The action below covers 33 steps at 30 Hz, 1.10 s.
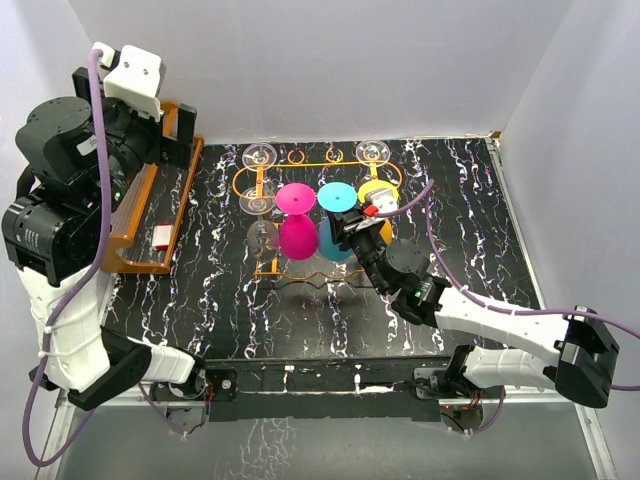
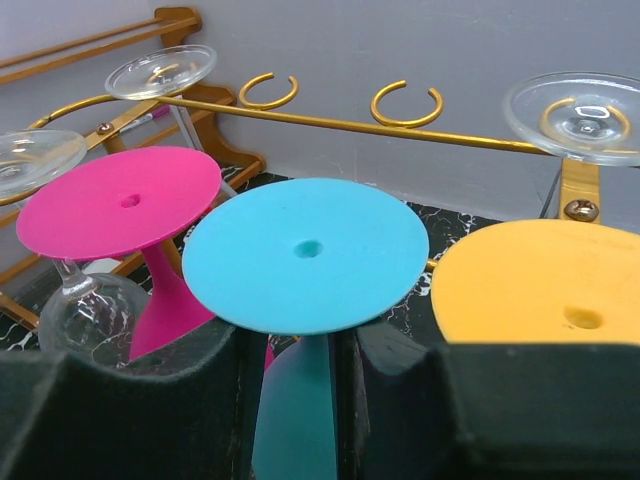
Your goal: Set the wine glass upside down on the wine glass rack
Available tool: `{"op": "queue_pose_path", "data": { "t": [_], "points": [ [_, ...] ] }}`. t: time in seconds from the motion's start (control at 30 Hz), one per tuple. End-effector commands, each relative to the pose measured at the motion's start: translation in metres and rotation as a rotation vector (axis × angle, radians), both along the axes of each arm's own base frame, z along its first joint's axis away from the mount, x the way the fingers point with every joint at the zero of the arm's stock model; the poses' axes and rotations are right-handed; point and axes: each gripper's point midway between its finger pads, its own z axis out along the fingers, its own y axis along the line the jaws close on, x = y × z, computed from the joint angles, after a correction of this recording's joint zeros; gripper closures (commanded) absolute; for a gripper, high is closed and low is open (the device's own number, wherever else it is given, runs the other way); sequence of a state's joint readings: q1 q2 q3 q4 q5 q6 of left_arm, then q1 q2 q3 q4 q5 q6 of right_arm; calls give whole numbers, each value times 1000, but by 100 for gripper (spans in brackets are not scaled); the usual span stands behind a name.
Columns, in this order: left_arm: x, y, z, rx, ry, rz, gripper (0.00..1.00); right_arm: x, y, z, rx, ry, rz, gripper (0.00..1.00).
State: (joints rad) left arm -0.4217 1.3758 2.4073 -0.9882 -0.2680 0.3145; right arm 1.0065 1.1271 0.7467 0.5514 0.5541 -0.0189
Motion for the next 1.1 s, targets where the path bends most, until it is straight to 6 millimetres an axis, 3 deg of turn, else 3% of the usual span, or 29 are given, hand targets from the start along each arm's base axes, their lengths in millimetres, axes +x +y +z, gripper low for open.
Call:
{"op": "queue_pose_path", "data": {
  "t": [0.0, 0.23, 0.27, 0.3, 0.33, 0.6, 0.77, 0.9, 0.97, 1.07],
  "points": [
    [-13, 12, 13, -15, -47, 32, 3, -4, -5, 33, 91, -53, -5, 68],
    [-13, 16, 10, 1, -44, 44, 3, -17, -4, 31, 103, -22, 56, 56],
    [-13, 17, 10, 6, -45, 50, 3, -21, -2, 30, 103, -11, 79, 46],
    [-13, 18, 10, 12, -44, 55, 3, -26, 0, 29, 103, 3, 108, 17],
    [-12, 19, 9, 19, -42, 64, 3, -31, 0, 28, 104, 17, 131, 3],
    [-14, 29, 0, 55, -23, 103, 3, -66, -26, 24, 115, 108, 195, 2],
    [-15, 32, -9, 72, 2, 106, 3, -82, -35, 35, 136, 135, 246, 2],
    [-13, 40, -17, 95, 23, 143, 3, -96, -40, 65, 172, 184, 301, 2],
    [-5, 44, -30, 127, 59, 175, 3, -99, -50, 86, 130, 129, 293, 2],
    [11, 53, -65, 182, 172, 242, 3, -86, -88, 123, 143, -9, 128, 2]
  ]
}}
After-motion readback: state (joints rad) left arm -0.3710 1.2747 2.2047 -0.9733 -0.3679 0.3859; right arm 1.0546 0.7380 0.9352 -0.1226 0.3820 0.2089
